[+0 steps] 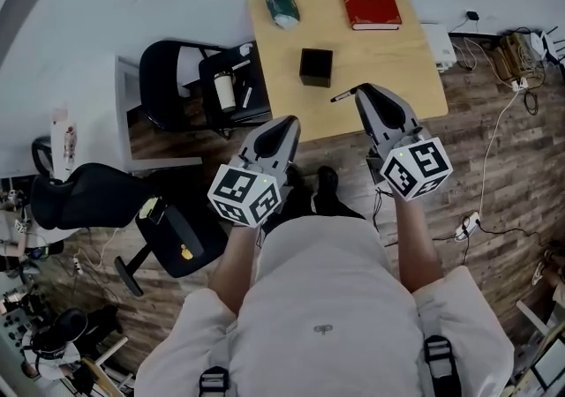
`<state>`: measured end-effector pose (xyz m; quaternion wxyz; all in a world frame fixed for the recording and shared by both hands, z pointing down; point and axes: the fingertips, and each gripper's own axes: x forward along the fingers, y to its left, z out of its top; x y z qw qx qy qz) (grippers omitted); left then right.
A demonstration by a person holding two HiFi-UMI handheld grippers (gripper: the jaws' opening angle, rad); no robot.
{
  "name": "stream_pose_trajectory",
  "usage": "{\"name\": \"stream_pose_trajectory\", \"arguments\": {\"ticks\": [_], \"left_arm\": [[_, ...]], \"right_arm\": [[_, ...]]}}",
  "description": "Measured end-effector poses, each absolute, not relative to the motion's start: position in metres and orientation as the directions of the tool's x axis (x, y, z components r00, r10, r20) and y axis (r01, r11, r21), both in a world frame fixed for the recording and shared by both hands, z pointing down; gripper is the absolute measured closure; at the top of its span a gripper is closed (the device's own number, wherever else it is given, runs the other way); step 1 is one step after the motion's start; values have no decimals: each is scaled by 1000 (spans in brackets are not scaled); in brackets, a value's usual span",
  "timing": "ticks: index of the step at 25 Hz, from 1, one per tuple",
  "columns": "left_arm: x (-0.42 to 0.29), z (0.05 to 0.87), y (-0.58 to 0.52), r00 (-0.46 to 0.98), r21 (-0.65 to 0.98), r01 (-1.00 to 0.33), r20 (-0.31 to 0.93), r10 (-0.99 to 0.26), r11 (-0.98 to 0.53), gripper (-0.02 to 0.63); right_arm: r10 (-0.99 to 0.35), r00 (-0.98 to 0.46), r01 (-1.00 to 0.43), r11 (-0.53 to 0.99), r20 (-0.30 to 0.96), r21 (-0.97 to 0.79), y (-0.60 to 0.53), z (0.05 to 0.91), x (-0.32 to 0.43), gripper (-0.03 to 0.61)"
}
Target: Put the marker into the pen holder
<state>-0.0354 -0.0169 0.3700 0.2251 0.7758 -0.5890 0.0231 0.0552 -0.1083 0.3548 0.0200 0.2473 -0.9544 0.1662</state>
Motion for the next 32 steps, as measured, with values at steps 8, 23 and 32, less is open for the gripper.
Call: {"name": "stream_pose_trajectory", "arguments": {"ticks": [8, 23, 32], "left_arm": [[-53, 375, -31, 309, 336, -920, 299, -903, -203, 604], [-95, 381, -96, 445, 365, -870, 290, -847, -332, 604], [-120, 391, -128, 518, 381, -835, 305, -799, -396, 604]], "right_arm": [[-480, -866, -500, 815, 140, -292, -123, 359, 43, 537], [-590, -779, -627, 735, 210, -260, -170, 371, 12, 537], [-609, -742, -670, 698, 280, -254, -190, 399, -20, 537]]}}
